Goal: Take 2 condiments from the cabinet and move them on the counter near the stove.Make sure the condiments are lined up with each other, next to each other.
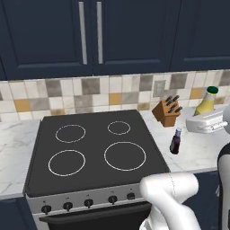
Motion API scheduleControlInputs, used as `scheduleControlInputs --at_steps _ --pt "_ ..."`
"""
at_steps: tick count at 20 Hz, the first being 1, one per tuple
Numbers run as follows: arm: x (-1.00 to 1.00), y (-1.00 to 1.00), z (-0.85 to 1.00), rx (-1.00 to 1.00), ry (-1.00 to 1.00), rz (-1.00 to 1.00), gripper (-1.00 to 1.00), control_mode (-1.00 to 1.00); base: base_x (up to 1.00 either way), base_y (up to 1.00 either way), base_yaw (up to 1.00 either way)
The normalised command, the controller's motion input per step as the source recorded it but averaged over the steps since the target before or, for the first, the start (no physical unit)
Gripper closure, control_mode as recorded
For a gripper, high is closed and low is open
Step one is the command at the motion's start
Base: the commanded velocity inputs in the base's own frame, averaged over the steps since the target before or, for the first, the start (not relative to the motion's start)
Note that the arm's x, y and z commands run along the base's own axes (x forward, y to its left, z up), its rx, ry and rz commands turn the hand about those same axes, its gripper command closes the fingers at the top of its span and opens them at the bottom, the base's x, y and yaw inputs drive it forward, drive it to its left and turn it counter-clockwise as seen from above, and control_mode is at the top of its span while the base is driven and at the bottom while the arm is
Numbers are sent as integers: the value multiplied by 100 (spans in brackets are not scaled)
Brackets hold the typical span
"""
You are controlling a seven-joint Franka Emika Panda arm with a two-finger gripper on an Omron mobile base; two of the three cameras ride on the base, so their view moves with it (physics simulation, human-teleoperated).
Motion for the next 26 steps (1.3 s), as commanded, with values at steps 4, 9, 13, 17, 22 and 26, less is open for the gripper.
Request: scheduleControlInputs --at_steps 4,9,13,17,22,26 --pt "0 0 -4 -1 0 0 100 -100 0 1 0" --pt "0 -6 -27 -9 0 11 100 -100 0 0 0" --pt "0 -37 -25 -11 0 20 100 -100 0 0 0" --pt "0 -55 -39 -10 0 27 100 -100 0 0 0" --pt "0 -41 -36 -8 0 20 100 -100 0 0 0" --pt "11 -26 -36 -2 0 0 100 -100 0 0 0"
